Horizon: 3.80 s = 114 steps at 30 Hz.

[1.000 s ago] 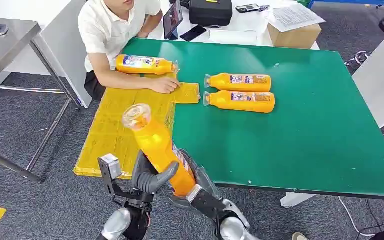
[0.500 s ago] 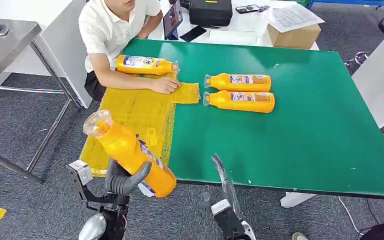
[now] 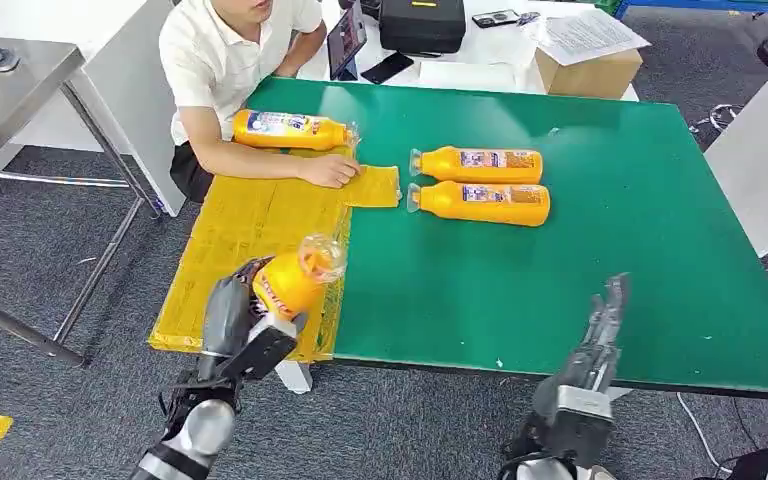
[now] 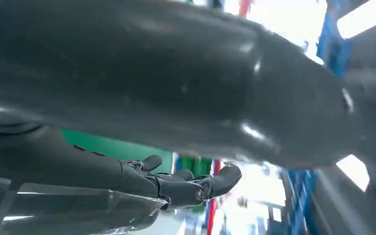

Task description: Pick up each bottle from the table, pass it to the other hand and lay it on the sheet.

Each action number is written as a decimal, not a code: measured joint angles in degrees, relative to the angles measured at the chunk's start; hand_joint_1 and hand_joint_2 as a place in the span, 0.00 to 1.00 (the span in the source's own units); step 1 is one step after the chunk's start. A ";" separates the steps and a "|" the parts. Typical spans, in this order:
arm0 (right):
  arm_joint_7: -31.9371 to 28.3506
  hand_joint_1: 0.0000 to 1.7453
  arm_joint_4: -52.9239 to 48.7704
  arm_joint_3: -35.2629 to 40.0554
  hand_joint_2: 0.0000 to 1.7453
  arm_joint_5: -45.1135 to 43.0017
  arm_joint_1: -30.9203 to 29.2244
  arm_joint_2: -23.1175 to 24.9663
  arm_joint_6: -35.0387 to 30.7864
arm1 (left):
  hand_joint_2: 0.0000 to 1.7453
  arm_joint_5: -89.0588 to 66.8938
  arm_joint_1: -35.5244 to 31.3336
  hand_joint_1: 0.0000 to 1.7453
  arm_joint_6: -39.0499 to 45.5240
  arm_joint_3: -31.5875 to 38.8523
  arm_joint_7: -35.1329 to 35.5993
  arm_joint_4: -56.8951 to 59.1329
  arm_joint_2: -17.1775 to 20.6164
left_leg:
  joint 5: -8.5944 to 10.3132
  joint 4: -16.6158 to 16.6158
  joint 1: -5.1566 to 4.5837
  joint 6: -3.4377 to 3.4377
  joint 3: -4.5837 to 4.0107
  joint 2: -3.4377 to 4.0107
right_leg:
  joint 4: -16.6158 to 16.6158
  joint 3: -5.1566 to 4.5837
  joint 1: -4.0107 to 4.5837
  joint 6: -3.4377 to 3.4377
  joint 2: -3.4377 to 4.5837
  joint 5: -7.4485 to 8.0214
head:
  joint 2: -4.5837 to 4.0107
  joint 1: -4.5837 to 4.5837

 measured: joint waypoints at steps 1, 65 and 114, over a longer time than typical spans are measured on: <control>-0.02 0.00 -1.02 -0.87 0.00 -0.67 0.01 0.24 0.00 | 1.00 -3.44 -2.03 1.00 -0.80 -0.02 0.80 3.01 0.00 | 0.01 0.00 0.00 0.00 0.01 0.00 | 0.00 0.01 0.00 0.01 0.00 0.01 | 0.00 0.00; -0.02 0.00 -0.67 -6.14 1.00 5.66 0.08 4.61 0.11 | 1.00 -22.52 3.53 0.00 10.04 -10.21 -15.74 -5.28 -11.48 | -0.11 0.01 0.00 -0.06 0.01 0.05 | -0.01 0.05 0.01 0.01 0.03 -0.05 | 0.00 -0.02; 40.77 0.00 40.48 1.01 1.00 66.21 -18.51 -17.31 10.71 | 1.00 3.55 3.49 0.00 0.79 -17.05 -7.00 -4.45 -10.14 | -0.06 0.03 -0.06 0.04 0.11 -0.03 | -0.03 0.15 -0.03 0.08 -0.08 -0.01 | 0.00 -0.02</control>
